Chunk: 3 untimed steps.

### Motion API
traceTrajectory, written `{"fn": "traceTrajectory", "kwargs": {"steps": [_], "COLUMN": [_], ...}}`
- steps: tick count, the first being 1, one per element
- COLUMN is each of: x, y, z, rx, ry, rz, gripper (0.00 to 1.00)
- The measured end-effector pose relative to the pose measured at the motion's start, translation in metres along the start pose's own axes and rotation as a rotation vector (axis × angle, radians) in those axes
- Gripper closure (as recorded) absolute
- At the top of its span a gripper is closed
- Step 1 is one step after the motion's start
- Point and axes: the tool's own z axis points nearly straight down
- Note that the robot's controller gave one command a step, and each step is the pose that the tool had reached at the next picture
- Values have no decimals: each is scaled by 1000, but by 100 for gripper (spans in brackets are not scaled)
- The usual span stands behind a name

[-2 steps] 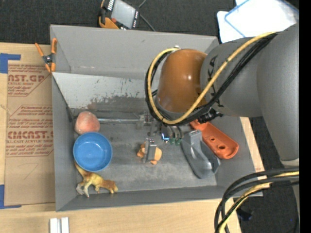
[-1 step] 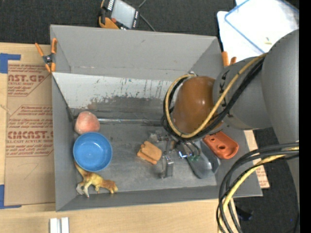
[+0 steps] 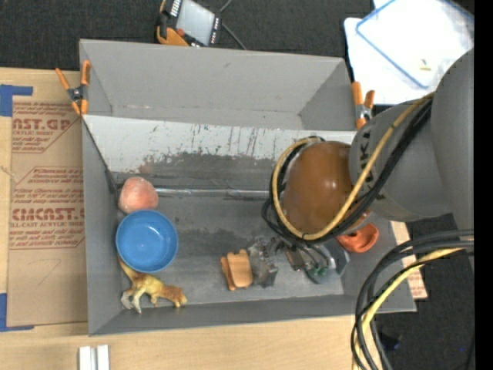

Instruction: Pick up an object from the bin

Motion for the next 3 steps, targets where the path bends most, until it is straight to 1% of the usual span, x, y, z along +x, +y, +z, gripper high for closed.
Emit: {"fn": "traceTrajectory", "kwargs": {"steps": [1,2,3], "x": [0,22,-6], "y": [0,-71,12], "z": [0,7,2], "rx": [0,1,-6], "ry": [0,1,-2], "rz": [-1,-179,-40], "gripper": [100,100,100]}}
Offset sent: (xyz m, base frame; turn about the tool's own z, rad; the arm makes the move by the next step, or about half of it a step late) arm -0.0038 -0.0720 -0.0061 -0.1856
